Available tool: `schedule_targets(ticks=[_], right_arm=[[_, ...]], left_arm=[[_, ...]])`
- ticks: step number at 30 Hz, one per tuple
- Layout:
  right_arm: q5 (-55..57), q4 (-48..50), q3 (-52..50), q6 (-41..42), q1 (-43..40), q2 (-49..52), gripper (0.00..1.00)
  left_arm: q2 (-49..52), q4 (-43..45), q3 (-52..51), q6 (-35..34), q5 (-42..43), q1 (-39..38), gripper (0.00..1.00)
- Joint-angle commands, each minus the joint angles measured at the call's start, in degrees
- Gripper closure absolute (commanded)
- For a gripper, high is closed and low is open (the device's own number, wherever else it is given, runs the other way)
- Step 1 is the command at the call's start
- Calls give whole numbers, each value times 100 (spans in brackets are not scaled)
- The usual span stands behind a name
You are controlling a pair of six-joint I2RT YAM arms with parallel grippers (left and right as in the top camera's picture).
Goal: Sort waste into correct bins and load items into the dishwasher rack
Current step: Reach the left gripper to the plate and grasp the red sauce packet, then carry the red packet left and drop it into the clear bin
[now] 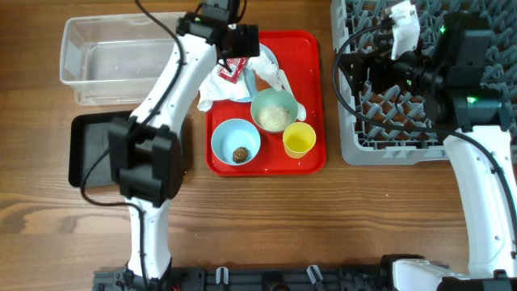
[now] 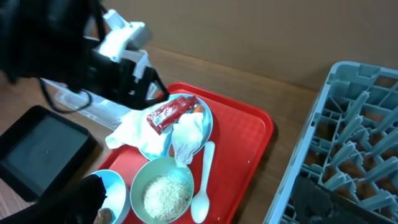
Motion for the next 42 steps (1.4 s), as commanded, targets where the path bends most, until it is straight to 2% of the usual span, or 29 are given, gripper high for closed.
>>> schedule_targets(ticks=[1, 11, 14, 16, 19, 22, 24, 28, 31, 35, 42], right_arm=[[-107, -42, 120, -83, -9, 22, 0], [22, -197, 120, -81, -9, 22, 0], [24, -197, 120, -79, -9, 22, 0], [24, -197, 120, -81, -9, 22, 0], [24, -197, 118, -81, -9, 22, 0], [22, -197, 120, -79, -9, 22, 0], [22, -197, 118, -79, -9, 22, 0], [22, -197, 118, -81, -9, 22, 0], [20, -201, 120, -81, -9, 22, 0], [20, -212, 120, -81, -9, 22, 0], [20, -201, 118, -76, -9, 22, 0]], left_arm=[[308, 122, 37, -264, -133, -24, 4], [1191, 120, 37, -219, -131, -55, 3], [1285, 94, 35, -219, -131, -68, 4], [1287, 96, 35, -221, -131, -68, 9], [1298, 98, 13, -404, -131, -68, 22], [1300, 197, -98, -544, -131, -68, 28], [1303, 251, -164, -544, -131, -68, 37], [1464, 247, -166, -863, -127, -68, 61], [1644, 223, -166, -1014, -85, -76, 96], [1471, 179, -142, -1010, -68, -105, 96], [293, 26, -140, -1008, -74, -103, 96]])
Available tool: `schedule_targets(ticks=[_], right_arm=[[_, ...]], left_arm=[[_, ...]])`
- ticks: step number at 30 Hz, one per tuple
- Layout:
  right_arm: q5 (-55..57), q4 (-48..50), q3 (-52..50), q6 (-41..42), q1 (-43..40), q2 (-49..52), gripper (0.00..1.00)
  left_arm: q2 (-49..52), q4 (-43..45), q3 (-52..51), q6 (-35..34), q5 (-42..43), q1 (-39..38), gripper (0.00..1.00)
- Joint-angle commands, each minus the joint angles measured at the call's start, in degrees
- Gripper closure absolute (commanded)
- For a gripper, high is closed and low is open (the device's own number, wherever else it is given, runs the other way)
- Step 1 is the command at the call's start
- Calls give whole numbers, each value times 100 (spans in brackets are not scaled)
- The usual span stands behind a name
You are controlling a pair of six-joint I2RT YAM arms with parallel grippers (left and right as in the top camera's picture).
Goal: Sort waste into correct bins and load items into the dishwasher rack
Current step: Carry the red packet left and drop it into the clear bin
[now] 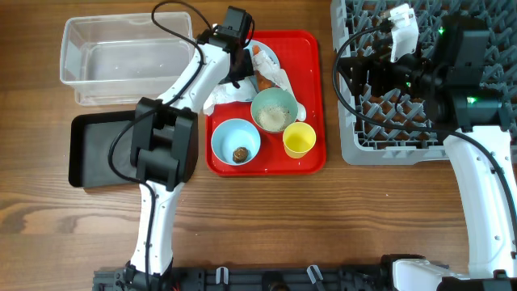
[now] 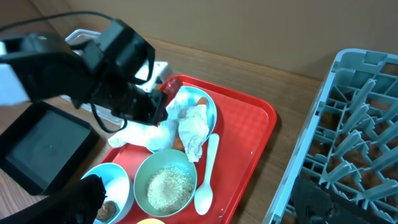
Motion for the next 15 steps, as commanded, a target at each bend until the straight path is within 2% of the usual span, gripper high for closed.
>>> schedule_targets(ticks=[1, 7, 8, 10, 11, 15], right_arm=[[13, 4, 120, -79, -9, 22, 0], [13, 4, 118, -79, -9, 22, 0], [13, 4, 118, -79, -9, 22, 0], [13, 4, 120, -79, -9, 22, 0], [13, 2, 120, -79, -9, 22, 0], [15, -15, 118, -81, -9, 22, 0]], left_arm=[[-686, -33, -13, -70, 33, -28, 96], [-708, -55, -15, -50, 2, -31, 96], [-669, -50, -15, -48, -13, -17, 85], [-507, -55, -33, -48, -212, -15, 69], [-378, -48, -33, -50, -264, -22, 67], [118, -31, -33, -52, -260, -22, 72]])
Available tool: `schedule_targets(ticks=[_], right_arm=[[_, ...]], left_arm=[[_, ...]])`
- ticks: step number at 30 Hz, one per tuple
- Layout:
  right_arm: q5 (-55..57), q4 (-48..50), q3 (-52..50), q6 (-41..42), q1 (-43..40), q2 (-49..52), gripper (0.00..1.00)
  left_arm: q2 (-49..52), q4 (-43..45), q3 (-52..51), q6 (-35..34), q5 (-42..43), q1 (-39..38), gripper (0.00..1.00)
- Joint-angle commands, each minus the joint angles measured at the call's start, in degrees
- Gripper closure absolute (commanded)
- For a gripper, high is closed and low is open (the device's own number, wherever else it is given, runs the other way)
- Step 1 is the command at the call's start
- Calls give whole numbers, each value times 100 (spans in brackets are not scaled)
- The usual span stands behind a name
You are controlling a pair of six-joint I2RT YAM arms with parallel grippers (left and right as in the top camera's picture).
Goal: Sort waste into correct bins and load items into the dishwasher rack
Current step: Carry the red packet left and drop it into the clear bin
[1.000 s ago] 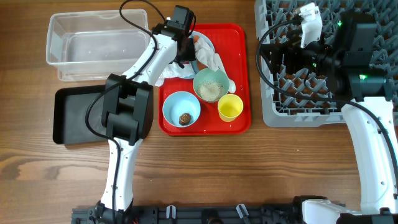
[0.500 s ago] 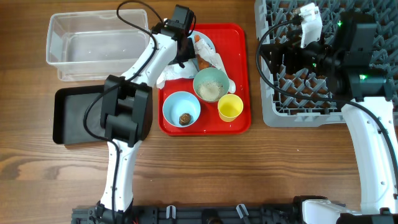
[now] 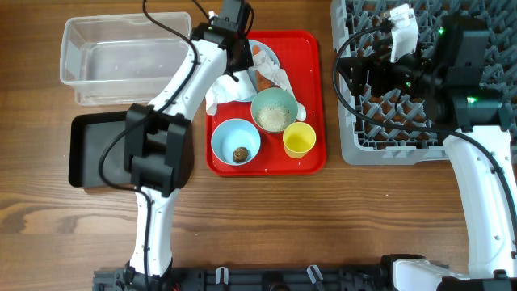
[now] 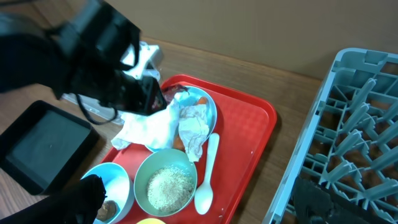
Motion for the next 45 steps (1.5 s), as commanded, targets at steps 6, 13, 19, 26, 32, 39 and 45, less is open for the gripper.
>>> schedule_targets(ticks=[6, 13, 19, 26, 32, 39, 45], right_arm=[[13, -7, 118, -79, -9, 22, 0], [15, -26, 118, -81, -9, 22, 0], [13, -31, 118, -81, -9, 24, 0], [11, -31, 118, -79, -9, 24, 1], [11, -39, 118, -57, -9, 22, 0], [9, -68, 118, -57, -9, 22, 0], [9, -68, 118, 44, -9, 22, 0]], left_arm=[[721, 179, -33, -13, -109, -17, 44], [1178, 313, -33, -15, -83, -66, 95], [988, 153, -20, 22, -13, -129, 96], [-391, -411, -20, 31, 66, -129, 96], [-1770, -581, -20, 33, -208, 70, 96], [-1617, -1021, -37, 26, -1762, 1014, 96], [-833, -763, -37, 52, -713, 1908, 50]])
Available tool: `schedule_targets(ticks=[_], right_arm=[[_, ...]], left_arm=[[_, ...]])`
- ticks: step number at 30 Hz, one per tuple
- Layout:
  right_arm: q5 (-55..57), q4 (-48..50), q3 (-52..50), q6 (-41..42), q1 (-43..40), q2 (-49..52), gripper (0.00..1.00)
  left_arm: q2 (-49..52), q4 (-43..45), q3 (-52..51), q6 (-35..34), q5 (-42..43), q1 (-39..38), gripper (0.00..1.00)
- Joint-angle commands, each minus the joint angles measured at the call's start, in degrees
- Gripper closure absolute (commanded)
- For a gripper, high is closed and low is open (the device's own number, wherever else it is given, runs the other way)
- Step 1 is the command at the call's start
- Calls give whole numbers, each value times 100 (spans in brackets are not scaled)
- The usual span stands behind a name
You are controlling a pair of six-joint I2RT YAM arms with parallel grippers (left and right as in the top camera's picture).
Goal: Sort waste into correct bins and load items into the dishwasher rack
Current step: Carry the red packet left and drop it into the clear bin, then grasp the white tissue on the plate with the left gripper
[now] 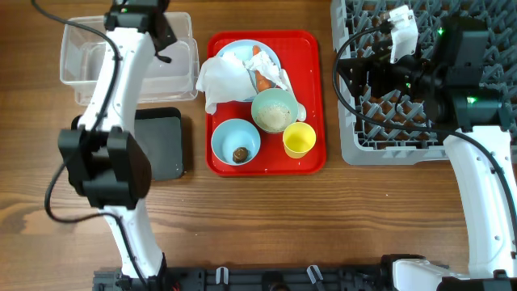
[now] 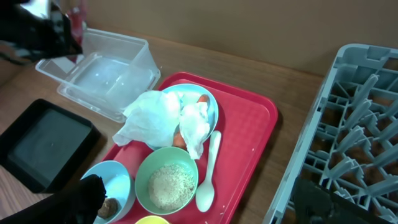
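My left gripper point(image 1: 160, 36) hangs over the clear plastic bin point(image 1: 89, 77), shut on a red wrapper point(image 2: 77, 17). The red tray point(image 1: 311, 97) holds a plate point(image 2: 210, 102) with crumpled white napkins point(image 2: 149, 118) and an orange food scrap point(image 2: 201, 99). Also on the tray are a green bowl of rice point(image 1: 273, 110), a blue bowl with a brown scrap point(image 1: 235, 142), a yellow cup point(image 1: 300, 139) and a white spoon point(image 2: 208, 171). My right gripper point(image 2: 199, 208) is open, high above the tray's right side, with nothing in it.
The grey dishwasher rack point(image 1: 420, 149) stands at the right, under my right arm. A black bin point(image 1: 161, 141) sits left of the tray, partly hidden by my left arm. Bare wooden table lies toward the front.
My left gripper was at the plate's left rim on the tray; now it is over the clear bin with the red wrapper in it. The napkins lie more spread. The right arm is unchanged.
The red wrapper lay on the napkins on the plate with my left gripper just above it. Then the gripper was down at the plate, covering the wrapper. By now the wrapper is off the plate and held over the clear bin.
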Motion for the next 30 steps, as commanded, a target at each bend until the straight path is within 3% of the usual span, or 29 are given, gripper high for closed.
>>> schedule_targets(ticks=[1, 3, 4, 9, 14, 18, 23, 30], right_arm=[[11, -2, 118, 39, -9, 22, 0], [11, -2, 118, 37, -9, 22, 0], [11, -4, 118, 37, -9, 24, 0], [13, -2, 118, 24, -9, 24, 0], [15, 20, 118, 24, -9, 24, 0], [15, 61, 118, 31, -9, 37, 0], [13, -11, 118, 37, -9, 44, 0], [13, -90, 118, 37, -9, 44, 0]], left_arm=[[256, 22, -17, 227, 1029, 306, 32], [232, 166, -15, 487, 1397, 356, 4], [221, 197, -15, 492, 1392, 354, 1], [138, 275, 4, 592, 1416, 164, 0], [-522, 339, 92, 1233, 1847, -695, 1], [-446, 337, 85, 1528, 1838, -1379, 0], [328, 503, 85, 1469, 1775, -1731, 0], [1180, 1506, 85, 603, 1773, -1716, 3]])
